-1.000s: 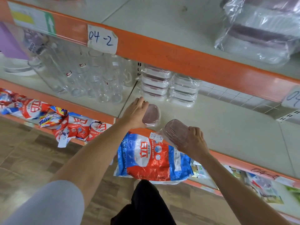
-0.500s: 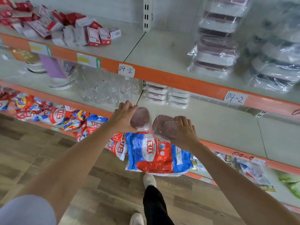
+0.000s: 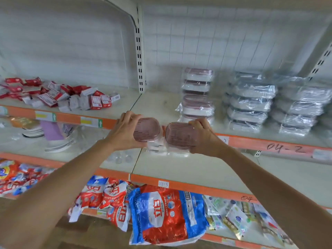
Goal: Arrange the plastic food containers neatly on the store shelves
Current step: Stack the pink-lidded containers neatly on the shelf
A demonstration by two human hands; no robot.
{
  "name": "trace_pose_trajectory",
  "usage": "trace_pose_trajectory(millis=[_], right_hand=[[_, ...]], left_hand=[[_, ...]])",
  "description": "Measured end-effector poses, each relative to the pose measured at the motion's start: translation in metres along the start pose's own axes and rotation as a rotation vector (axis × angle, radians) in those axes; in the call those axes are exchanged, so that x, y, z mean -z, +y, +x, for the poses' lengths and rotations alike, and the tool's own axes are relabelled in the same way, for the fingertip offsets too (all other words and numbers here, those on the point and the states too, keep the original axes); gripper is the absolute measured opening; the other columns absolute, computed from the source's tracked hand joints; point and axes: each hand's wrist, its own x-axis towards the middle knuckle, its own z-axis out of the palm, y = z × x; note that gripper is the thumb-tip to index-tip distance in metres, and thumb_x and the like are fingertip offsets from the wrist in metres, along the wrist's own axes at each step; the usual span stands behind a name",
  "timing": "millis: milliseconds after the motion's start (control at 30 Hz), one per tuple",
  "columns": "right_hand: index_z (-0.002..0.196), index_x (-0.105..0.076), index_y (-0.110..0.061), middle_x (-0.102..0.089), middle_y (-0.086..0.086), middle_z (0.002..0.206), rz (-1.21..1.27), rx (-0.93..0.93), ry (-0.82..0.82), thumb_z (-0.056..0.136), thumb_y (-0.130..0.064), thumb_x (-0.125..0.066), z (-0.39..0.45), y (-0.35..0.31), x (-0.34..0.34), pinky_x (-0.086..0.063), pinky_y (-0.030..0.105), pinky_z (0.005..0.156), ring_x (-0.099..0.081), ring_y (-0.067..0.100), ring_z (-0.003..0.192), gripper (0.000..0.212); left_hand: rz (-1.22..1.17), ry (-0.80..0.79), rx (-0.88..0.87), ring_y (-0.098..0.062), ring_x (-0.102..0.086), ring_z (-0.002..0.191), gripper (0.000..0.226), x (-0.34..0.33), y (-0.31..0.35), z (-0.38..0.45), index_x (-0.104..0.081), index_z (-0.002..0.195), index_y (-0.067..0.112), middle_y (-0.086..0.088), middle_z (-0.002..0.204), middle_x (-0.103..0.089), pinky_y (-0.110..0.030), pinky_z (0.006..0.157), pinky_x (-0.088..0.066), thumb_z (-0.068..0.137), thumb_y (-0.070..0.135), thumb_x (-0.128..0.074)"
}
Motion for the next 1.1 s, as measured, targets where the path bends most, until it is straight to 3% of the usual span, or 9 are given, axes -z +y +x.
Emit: trace_pose_trajectory(millis=[133, 267, 400, 500, 633, 767, 867, 1000, 1100], right_hand=[[0.134, -0.039, -0.012, -0.03, 0.004, 0.122, 0.033, -0.019, 0.033, 0.054, -0.017, -0.086, 0.036, 0.018, 0.046, -0.035, 0.028, 0.105, -0.034, 0.021, 0.122, 0.093], [0.139, -0.035, -0.018, -0.027, -0.002, 0.122, 0.086, -0.08, 0.037, 0.058, -0.023, -0.087, 0.082, 0.038, 0.087, -0.025, 0.008, 0.088, -0.035, 0.012, 0.112, 0.096], [0.142, -0.033, -0.015, -0.026, 0.007, 0.135, 0.062, -0.175, -0.023, 0.065, -0.025, -0.085, 0.122, 0.06, 0.111, -0.027, 0.017, 0.094, -0.036, 0.022, 0.124, 0.094], [0.143, -0.033, -0.012, -0.028, 0.009, 0.136, -0.013, -0.192, -0.146, 0.07, -0.025, -0.081, 0.136, 0.072, 0.11, -0.031, 0.025, 0.099, -0.036, 0.025, 0.125, 0.088], [0.141, -0.034, -0.007, -0.031, 0.011, 0.138, 0.008, -0.158, -0.212, 0.079, -0.025, -0.075, 0.143, 0.083, 0.105, -0.028, 0.022, 0.098, -0.035, 0.026, 0.128, 0.077], [0.15, -0.01, -0.008, -0.015, 0.007, 0.157, -0.057, -0.11, -0.247, 0.082, -0.033, -0.071, 0.147, 0.084, 0.122, -0.021, 0.03, 0.112, -0.021, 0.023, 0.141, 0.095], [0.151, -0.001, -0.014, -0.006, 0.003, 0.159, 0.007, -0.087, -0.173, 0.083, -0.027, -0.071, 0.147, 0.081, 0.14, -0.022, 0.032, 0.112, -0.019, 0.024, 0.143, 0.099], [0.151, -0.01, -0.029, -0.012, -0.002, 0.157, -0.015, 0.002, -0.094, 0.084, -0.027, -0.067, 0.147, 0.078, 0.153, -0.022, 0.033, 0.112, -0.021, 0.021, 0.141, 0.087], [0.148, -0.023, -0.03, -0.025, 0.002, 0.152, -0.114, 0.003, -0.112, 0.089, -0.029, -0.063, 0.151, 0.08, 0.146, -0.019, 0.019, 0.105, -0.027, 0.02, 0.137, 0.071]], left_hand=[[-0.047, 0.073, 0.029, -0.022, -0.034, 0.116, 0.112, 0.025, 0.011, 0.047, -0.039, 0.133, 0.013, -0.005, 0.121, -0.035, -0.041, 0.099, -0.032, 0.047, 0.082, -0.058], [-0.137, 0.151, 0.073, -0.023, -0.037, 0.114, 0.09, 0.042, 0.013, 0.1, -0.041, 0.124, 0.01, -0.006, 0.118, -0.037, -0.041, 0.099, -0.037, 0.058, 0.058, -0.081], [-0.269, 0.179, 0.135, -0.02, -0.037, 0.116, 0.085, 0.041, 0.02, 0.137, -0.04, 0.124, 0.012, -0.003, 0.121, -0.037, -0.037, 0.099, -0.038, 0.061, 0.051, -0.083], [-0.397, 0.218, 0.158, -0.016, -0.038, 0.115, 0.089, 0.038, 0.027, 0.155, -0.038, 0.119, 0.015, 0.003, 0.118, -0.035, -0.028, 0.093, -0.035, 0.055, 0.061, -0.079], [-0.525, 0.305, 0.166, -0.012, -0.041, 0.111, 0.09, 0.04, 0.042, 0.177, -0.04, 0.11, 0.02, 0.004, 0.113, -0.038, -0.025, 0.092, -0.036, 0.042, 0.072, -0.066], [-0.484, 0.176, 0.036, -0.014, -0.047, 0.111, 0.083, 0.038, 0.063, 0.204, -0.047, 0.116, 0.017, 0.001, 0.119, -0.044, -0.025, 0.093, -0.038, 0.054, 0.057, -0.084], [-0.435, 0.1, -0.05, -0.013, -0.043, 0.115, 0.08, 0.033, 0.089, 0.227, -0.043, 0.122, 0.019, 0.003, 0.123, -0.044, -0.024, 0.093, -0.035, 0.06, 0.053, -0.083], [-0.45, 0.0, -0.121, -0.013, -0.045, 0.117, 0.083, 0.029, 0.117, 0.251, -0.041, 0.126, 0.015, -0.001, 0.129, -0.045, -0.025, 0.099, -0.038, 0.063, 0.049, -0.083], [-0.431, -0.104, -0.147, -0.013, -0.042, 0.123, 0.08, 0.027, 0.115, 0.259, -0.04, 0.131, 0.017, -0.003, 0.133, -0.038, -0.025, 0.103, -0.036, 0.068, 0.043, -0.081]])
